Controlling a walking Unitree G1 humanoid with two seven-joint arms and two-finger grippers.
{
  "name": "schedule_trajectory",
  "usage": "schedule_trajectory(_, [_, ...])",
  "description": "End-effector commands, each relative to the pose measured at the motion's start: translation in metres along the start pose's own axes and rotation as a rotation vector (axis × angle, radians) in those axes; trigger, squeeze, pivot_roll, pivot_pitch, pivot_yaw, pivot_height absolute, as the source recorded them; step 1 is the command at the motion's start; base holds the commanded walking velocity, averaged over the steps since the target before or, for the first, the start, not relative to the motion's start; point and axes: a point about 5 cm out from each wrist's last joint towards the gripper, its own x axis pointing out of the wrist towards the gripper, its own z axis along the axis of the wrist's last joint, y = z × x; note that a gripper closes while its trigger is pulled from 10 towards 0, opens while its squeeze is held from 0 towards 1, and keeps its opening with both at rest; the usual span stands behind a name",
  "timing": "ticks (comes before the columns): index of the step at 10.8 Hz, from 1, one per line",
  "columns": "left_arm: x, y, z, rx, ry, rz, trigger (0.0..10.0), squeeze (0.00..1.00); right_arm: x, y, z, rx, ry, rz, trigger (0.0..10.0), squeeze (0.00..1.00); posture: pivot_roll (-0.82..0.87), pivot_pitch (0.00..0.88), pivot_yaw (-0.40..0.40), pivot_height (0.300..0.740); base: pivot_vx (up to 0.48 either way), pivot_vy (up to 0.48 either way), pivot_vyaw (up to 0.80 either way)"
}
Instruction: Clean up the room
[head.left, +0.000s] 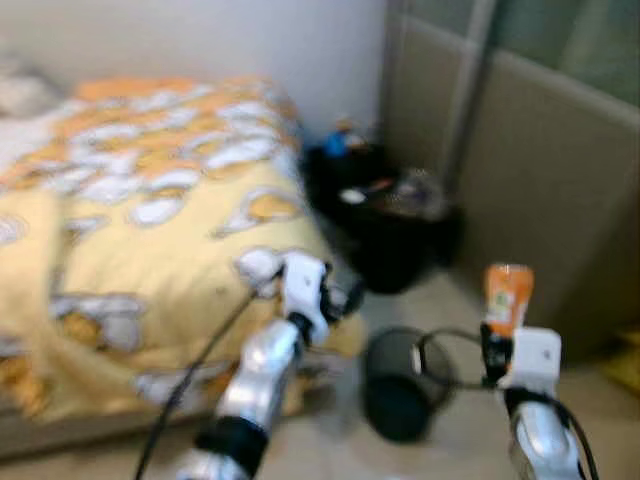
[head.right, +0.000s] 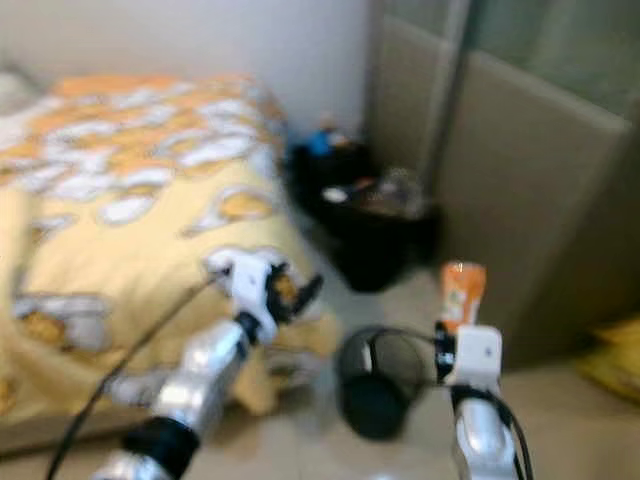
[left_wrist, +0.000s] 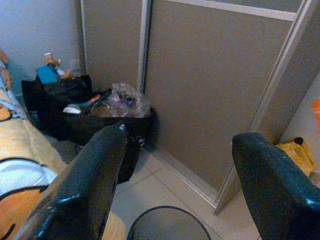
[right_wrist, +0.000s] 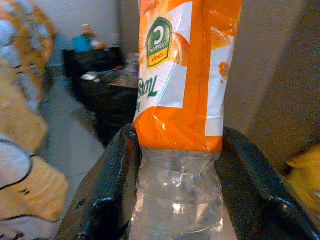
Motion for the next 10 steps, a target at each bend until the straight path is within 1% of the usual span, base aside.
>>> schedule_trajectory(1, [0.001,0.006,0.003,-0.009,-0.004,0.023,10.0,0.0,0.006,0.008,0.004,0.021,-0.005,0.006,10.0,0.0,0.01,0.0,0.072,0.74,0.48,0.0,0.0])
schedule_trajectory(4, [0.0,0.013,0.002,-0.016,0.01,0.029,10.0,0.0,0.009,0.008,0.004,0.014,0.005,-0.004,10.0,0.0,0.02,0.0,0.074,0.74,0.48,0.0,0.0])
schedule_trajectory(6, [-0.003,0.017,-0.002,-0.046,0.021,0.056,10.0,0.0,0.009,0.011,-0.002,0.012,0.039,0.027,10.0,0.0,0.02,0.0,0.07,0.74,0.48,0.0,0.0])
schedule_trajectory(7, [-0.005,0.02,-0.005,-0.076,0.031,0.076,10.0,0.0,0.01,0.018,-0.008,0.014,0.093,0.076,10.0,0.0,0.02,0.0,0.069,0.74,0.48,0.0,0.0])
schedule_trajectory(8, [-0.006,0.02,-0.005,-0.072,0.031,0.075,10.0,0.0,0.013,0.021,-0.009,0.011,0.113,0.096,10.0,0.0,0.03,0.0,0.068,0.74,0.472,0.0,0.0])
schedule_trajectory(10, [-0.008,0.018,-0.008,-0.073,0.044,0.077,10.0,0.0,0.022,0.031,-0.017,0.029,0.214,0.166,10.0,0.0,0.03,0.013,0.067,0.74,0.476,0.0,0.0])
